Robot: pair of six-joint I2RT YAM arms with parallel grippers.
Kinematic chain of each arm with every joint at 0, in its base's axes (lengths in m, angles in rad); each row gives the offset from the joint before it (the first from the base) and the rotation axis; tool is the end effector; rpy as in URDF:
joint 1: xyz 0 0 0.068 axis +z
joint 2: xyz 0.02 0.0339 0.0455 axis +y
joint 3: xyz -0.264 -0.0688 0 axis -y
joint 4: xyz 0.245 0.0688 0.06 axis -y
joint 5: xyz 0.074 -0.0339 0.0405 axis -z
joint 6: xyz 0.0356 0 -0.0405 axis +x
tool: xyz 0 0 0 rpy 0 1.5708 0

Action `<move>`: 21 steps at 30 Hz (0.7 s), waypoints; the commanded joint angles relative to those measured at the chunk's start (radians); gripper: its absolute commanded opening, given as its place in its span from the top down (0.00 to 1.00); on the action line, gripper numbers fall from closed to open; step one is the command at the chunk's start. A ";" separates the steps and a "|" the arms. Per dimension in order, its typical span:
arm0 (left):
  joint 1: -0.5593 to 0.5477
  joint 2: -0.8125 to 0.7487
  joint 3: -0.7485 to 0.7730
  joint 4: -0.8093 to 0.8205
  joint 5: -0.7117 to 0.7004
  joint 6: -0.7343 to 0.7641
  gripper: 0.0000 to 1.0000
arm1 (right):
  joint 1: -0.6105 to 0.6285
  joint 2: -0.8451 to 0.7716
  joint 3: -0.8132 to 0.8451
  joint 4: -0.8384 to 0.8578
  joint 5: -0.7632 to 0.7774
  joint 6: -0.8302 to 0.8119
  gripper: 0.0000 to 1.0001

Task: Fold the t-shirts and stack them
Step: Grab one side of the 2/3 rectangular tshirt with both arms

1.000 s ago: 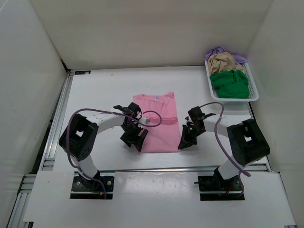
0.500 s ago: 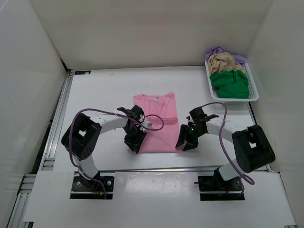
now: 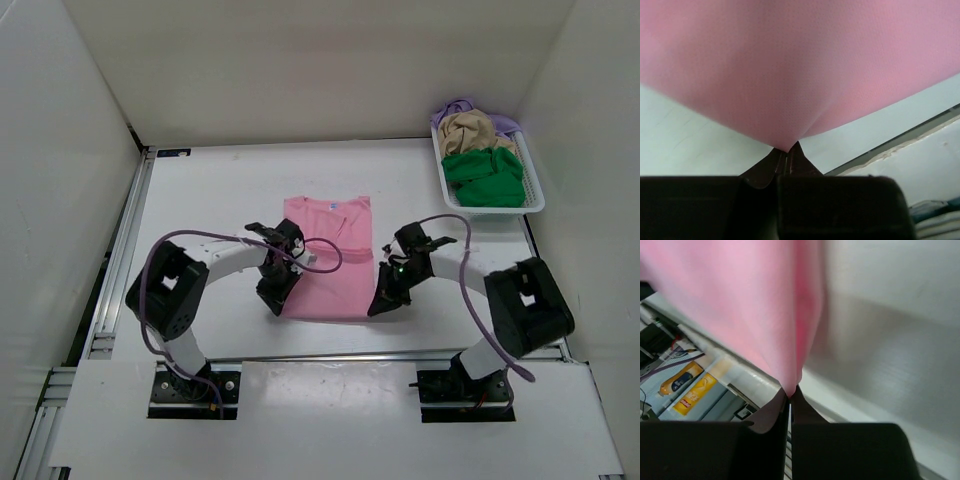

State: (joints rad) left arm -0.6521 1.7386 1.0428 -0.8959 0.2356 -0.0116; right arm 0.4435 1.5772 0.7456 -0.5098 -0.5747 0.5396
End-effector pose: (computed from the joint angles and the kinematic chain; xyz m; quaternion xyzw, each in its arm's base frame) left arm 0.2241 -0.1816 0.1542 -0.3114 -0.9429 0.1077 0.0481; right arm 0.2218 0.1268 0.1357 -0.0134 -0.9532 -0.3000 0.0361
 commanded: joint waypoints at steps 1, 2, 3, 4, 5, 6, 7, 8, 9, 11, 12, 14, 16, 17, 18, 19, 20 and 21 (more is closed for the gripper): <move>0.000 -0.120 0.014 -0.093 -0.096 0.012 0.90 | 0.003 -0.140 0.077 -0.077 -0.024 -0.017 1.00; 0.000 -0.134 0.014 -0.124 -0.105 0.012 0.90 | 0.003 -0.166 0.089 -0.103 -0.024 -0.017 1.00; -0.009 -0.160 0.023 -0.156 -0.139 0.012 0.90 | 0.003 -0.219 0.113 -0.163 -0.024 -0.017 1.00; -0.009 -0.175 0.023 -0.190 -0.159 0.012 0.90 | 0.003 -0.247 0.124 -0.194 -0.024 -0.017 1.00; -0.009 -0.194 0.034 -0.254 -0.179 0.012 0.90 | 0.003 -0.303 0.133 -0.223 -0.024 -0.017 1.00; -0.009 -0.235 0.034 -0.283 -0.212 0.012 0.90 | 0.003 -0.331 0.142 -0.280 -0.024 -0.017 1.00; -0.009 -0.258 0.045 -0.311 -0.225 0.012 0.90 | 0.003 -0.359 0.152 -0.307 -0.014 -0.017 1.00; -0.009 -0.280 0.054 -0.339 -0.234 0.012 0.90 | 0.003 -0.408 0.173 -0.334 -0.014 -0.017 1.00; -0.009 -0.299 0.054 -0.395 -0.234 0.012 0.90 | 0.003 -0.428 0.184 -0.379 -0.014 -0.004 1.00; -0.009 -0.341 0.112 -0.451 -0.245 0.012 0.90 | 0.003 -0.469 0.208 -0.413 -0.004 0.008 1.00; -0.009 -0.341 0.140 -0.477 -0.245 0.012 0.90 | 0.003 -0.470 0.236 -0.435 -0.004 0.020 1.00; -0.009 -0.350 0.237 -0.521 -0.232 0.012 0.90 | 0.003 -0.480 0.268 -0.435 -0.004 0.020 1.00; 0.002 -0.335 0.307 -0.531 -0.196 0.012 0.90 | 0.003 -0.459 0.322 -0.444 0.009 0.030 1.00; 0.023 -0.311 0.374 -0.531 -0.182 0.012 0.90 | -0.008 -0.435 0.339 -0.444 0.018 0.020 1.00; 0.034 -0.294 0.407 -0.531 -0.168 0.012 0.90 | -0.017 -0.422 0.356 -0.444 0.018 0.007 1.00; 0.045 -0.277 0.436 -0.531 -0.144 0.012 0.90 | -0.034 -0.396 0.383 -0.444 0.018 0.007 1.00; 0.054 -0.237 0.462 -0.520 -0.144 0.012 0.90 | -0.043 -0.384 0.393 -0.453 0.027 -0.004 1.00; 0.069 -0.217 0.500 -0.511 -0.130 0.012 0.90 | -0.055 -0.372 0.402 -0.453 0.027 -0.016 1.00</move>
State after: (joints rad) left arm -0.6186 1.4696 1.4689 -1.3182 0.0811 -0.0074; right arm 0.4198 1.1736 1.0954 -0.9188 -0.5701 0.5507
